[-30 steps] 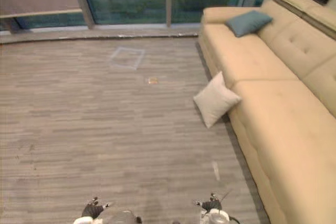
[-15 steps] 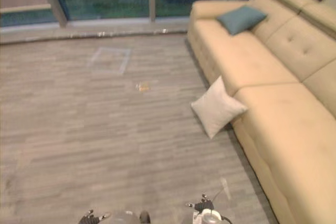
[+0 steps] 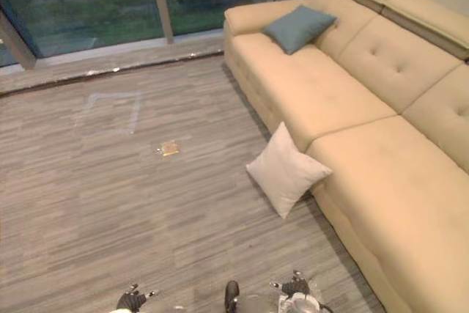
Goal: Pick up cushions and gather them together orderly.
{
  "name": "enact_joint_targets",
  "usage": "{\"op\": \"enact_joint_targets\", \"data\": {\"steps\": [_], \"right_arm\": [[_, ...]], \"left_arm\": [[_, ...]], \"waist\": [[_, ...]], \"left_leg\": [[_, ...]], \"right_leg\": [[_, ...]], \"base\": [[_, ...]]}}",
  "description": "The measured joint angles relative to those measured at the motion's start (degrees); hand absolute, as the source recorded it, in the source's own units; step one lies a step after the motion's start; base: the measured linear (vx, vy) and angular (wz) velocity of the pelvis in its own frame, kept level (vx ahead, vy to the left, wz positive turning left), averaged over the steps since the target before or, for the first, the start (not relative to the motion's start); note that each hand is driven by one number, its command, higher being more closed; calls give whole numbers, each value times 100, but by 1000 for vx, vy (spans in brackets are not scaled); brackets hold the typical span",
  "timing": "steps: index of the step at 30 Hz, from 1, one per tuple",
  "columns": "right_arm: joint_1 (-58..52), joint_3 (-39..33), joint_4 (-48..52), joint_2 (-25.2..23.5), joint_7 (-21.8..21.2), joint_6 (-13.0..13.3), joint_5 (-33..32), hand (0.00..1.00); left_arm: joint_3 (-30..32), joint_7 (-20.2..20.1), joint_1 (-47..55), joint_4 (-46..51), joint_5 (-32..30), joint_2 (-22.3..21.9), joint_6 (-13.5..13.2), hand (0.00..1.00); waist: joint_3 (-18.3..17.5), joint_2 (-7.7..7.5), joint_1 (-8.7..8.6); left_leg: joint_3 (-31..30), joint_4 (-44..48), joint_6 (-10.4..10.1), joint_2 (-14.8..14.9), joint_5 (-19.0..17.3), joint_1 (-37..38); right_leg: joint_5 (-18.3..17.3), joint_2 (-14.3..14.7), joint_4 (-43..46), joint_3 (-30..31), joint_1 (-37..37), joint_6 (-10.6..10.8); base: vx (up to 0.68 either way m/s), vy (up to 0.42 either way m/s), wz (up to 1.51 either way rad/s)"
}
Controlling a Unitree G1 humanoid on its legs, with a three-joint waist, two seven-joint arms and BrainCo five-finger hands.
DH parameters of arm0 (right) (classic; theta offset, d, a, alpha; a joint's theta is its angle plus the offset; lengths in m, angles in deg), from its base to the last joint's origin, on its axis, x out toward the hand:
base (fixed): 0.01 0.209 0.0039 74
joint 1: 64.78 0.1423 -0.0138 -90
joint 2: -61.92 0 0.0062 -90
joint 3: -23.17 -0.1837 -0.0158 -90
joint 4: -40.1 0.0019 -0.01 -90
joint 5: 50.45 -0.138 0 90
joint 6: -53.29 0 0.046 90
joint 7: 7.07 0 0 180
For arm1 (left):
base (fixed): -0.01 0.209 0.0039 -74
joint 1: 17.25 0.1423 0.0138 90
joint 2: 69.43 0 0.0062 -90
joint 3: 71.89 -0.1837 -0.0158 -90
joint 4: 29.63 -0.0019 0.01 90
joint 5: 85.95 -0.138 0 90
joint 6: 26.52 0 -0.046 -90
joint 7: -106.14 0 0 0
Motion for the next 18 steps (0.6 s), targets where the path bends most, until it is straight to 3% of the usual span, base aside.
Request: {"op": "enact_joint_targets", "data": {"steps": [2, 4, 5, 6, 7, 8, 11, 13, 15, 17, 18], "right_arm": [[52, -22, -5, -39, 1, -18, -33, 0], [65, -1, -39, -48, 0, -18, -35, 0], [100, 25, -62, -44, 1, -20, -37, 0], [101, 52, -150, -11, 16, -28, -30, 0], [103, 96, -214, 47, 26, -28, -24, 0], [110, 191, -286, 146, 42, -34, -17, 0], [149, 226, -451, 69, 41, -26, 46, 0], [163, 231, -434, 73, 36, -20, 63, 0], [209, 257, -424, 83, 33, -8, 70, 0], [240, 310, -423, 122, 29, 16, 71, 0], [257, 461, -437, 128, 24, 29, 70, 0]], "left_arm": [[-2, 5, 88, 59, 49, -17, -25, 0], [-21, 6, 93, 14, 49, -7, -28, 0], [-33, 7, 82, -59, 66, -3, -29, 0], [-33, 8, 81, -105, 90, 3, -36, 0], [-33, 14, 92, -150, 89, -2, -41, 0], [-86, 33, 45, -277, 87, 42, -42, 0], [-208, 32, -59, -383, 59, 197, -41, 0], [-321, 16, -68, -396, 38, 216, -40, 0], [-480, 2, -113, -394, 42, 234, -36, 0], [-533, -3, -113, -401, 46, 219, -29, 0], [-574, -4, -117, -443, 49, 266, -22, 0]], "waist": [[-29, -8, 43], [-32, -21, 100], [-24, -3, 127], [-30, 0, 151], [-52, 37, 183], [-107, 99, 199], [-99, -71, 201], [-81, -54, 216], [-15, -26, 240], [14, 17, 229], [32, 9, 239]], "left_leg": [[9, -780, 100, -36, -134, -466], [-165, -2169, 11, -214, -23, -654], [-430, -3413, -162, -342, 387, -755], [-573, -4196, -400, -371, 1028, -767], [-548, -4397, -552, -376, 1369, -721], [-282, -4445, -204, -416, 1690, -659], [190, -4334, 235, -569, 1477, -446], [392, -4507, 347, -675, 1407, -115], [651, -4729, 469, -754, 1299, 408], [647, -4960, 486, -787, 1140, 804], [777, -5059, 429, -866, 1030, 1047]], "right_leg": [[-57, -76, -299, 554, 349, 63], [-95, -218, -397, 1008, 437, 129], [-141, -329, -507, 1352, 474, 208], [-197, -464, -613, 1679, 521, 308], [-246, -510, -628, 1798, 516, 401], [-271, -646, -639, 1758, 521, 724], [-107, -976, -684, 1489, 538, 1047], [-184, -1029, -221, 1462, 465, 1290], [-315, -996, 1022, 1292, 68, 1609], [-442, -1011, 1902, 840, -239, 1589], [-708, -1142, 2193, 414, -414, 1444]], "base": [[353, 185, -135], [256, 217, -145], [344, 326, -156], [365, 346, -152], [491, 455, -135], [514, 449, -109], [355, 302, -82], [243, 204, -66], [239, 169, -66], [156, 88, -53], [156, 88, -44]]}}
